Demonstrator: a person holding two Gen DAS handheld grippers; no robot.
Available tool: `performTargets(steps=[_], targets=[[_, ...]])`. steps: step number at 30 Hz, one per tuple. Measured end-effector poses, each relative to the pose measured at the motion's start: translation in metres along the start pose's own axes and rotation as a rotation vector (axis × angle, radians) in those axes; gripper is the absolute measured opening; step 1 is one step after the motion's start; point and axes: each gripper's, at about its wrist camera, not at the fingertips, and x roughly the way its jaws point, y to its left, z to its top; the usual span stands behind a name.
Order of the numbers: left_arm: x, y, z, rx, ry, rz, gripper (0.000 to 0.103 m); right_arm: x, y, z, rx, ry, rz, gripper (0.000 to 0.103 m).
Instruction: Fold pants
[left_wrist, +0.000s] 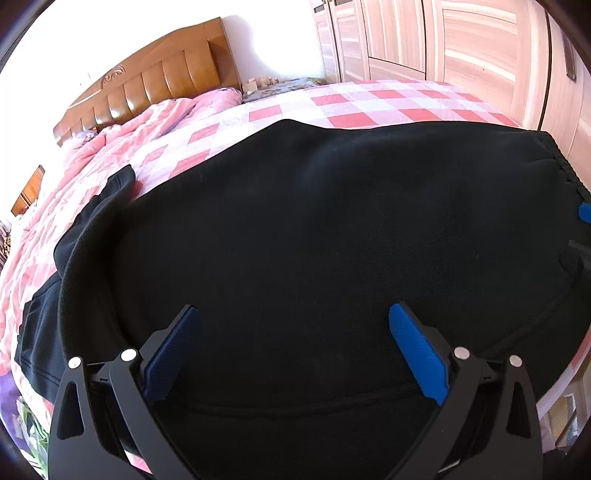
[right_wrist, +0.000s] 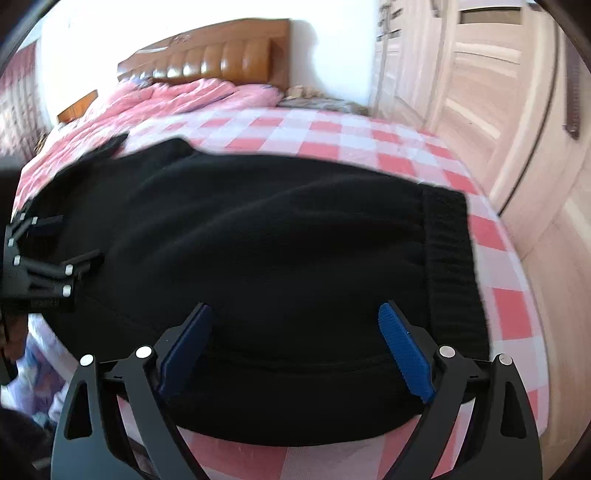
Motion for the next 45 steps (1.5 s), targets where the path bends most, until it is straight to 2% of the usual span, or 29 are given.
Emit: performTargets(steps=[2, 4, 6, 7, 9, 10, 13, 15, 17, 19, 24, 25, 28, 30, 33, 34, 36, 38, 40, 42, 45], targets=[[-0.008, 0.003, 0.004, 0.010, -0.021, -0.004, 0.101, -0.005, 0.003, 0.010, 0.004, -0.034, 0.026, 0.088], [-0.023, 0.015, 0.018, 0.017, -0.084, 0.007, 0.101, -0.005, 0.012, 0.025, -0.006, -0.057, 0.069, 0.088], [-0.028, 0.029, 0.033, 0.016, -0.117, 0.056, 0.101, 0.002, 0.028, 0.041, -0.035, -0.069, 0.091, 0.088], [-0.027, 0.043, 0.047, 0.009, -0.132, 0.103, 0.101, 0.005, 0.036, 0.047, -0.050, -0.070, 0.093, 0.088], [-0.016, 0.073, 0.073, -0.013, -0.121, 0.152, 0.101, 0.011, 0.058, 0.062, -0.084, -0.101, 0.121, 0.088], [-0.002, 0.097, 0.090, -0.048, -0.085, 0.162, 0.101, 0.013, 0.067, 0.066, -0.095, -0.111, 0.141, 0.088], [0.051, 0.162, 0.134, -0.131, 0.043, 0.261, 0.099, 0.022, 0.096, 0.077, -0.126, -0.123, 0.193, 0.088], [0.090, 0.200, 0.153, -0.173, 0.147, 0.299, 0.088, 0.029, 0.112, 0.077, -0.139, -0.115, 0.225, 0.088], [0.122, 0.225, 0.158, -0.211, 0.246, 0.287, 0.069, 0.035, 0.120, 0.076, -0.141, -0.098, 0.243, 0.088], [0.142, 0.240, 0.153, -0.232, 0.313, 0.262, 0.068, 0.042, 0.124, 0.073, -0.141, -0.070, 0.256, 0.088], [0.158, 0.244, 0.136, -0.175, 0.363, 0.235, 0.064, 0.055, 0.119, 0.070, -0.114, -0.038, 0.242, 0.088], [0.157, 0.245, 0.133, -0.168, 0.349, 0.223, 0.059, 0.059, 0.114, 0.071, -0.084, -0.027, 0.245, 0.088], [0.149, 0.254, 0.128, -0.199, 0.320, 0.176, 0.013, 0.063, 0.111, 0.070, -0.044, -0.007, 0.251, 0.088], [0.136, 0.261, 0.128, -0.218, 0.258, 0.181, 0.012, 0.062, 0.111, 0.070, -0.050, -0.011, 0.251, 0.088], [0.091, 0.283, 0.117, -0.294, 0.140, 0.195, 0.012, 0.059, 0.113, 0.070, -0.073, -0.022, 0.246, 0.088], [0.064, 0.296, 0.105, -0.343, 0.080, 0.193, 0.012, 0.057, 0.114, 0.071, -0.081, -0.028, 0.243, 0.088], [0.031, 0.312, 0.086, -0.400, 0.016, 0.198, 0.012, 0.053, 0.115, 0.073, -0.088, -0.036, 0.248, 0.088], [-0.013, 0.333, 0.048, -0.474, -0.047, 0.221, 0.012, 0.051, 0.116, 0.075, -0.088, -0.046, 0.256, 0.088], [-0.036, 0.349, 0.010, -0.535, -0.054, 0.247, 0.012, 0.049, 0.120, 0.076, -0.094, -0.053, 0.265, 0.088], [-0.043, 0.363, -0.027, -0.574, -0.022, 0.278, 0.011, 0.047, 0.126, 0.077, -0.105, -0.058, 0.271, 0.088], [-0.031, 0.385, -0.089, -0.666, 0.078, 0.290, 0.017, 0.045, 0.141, 0.076, -0.139, -0.051, 0.287, 0.088]])
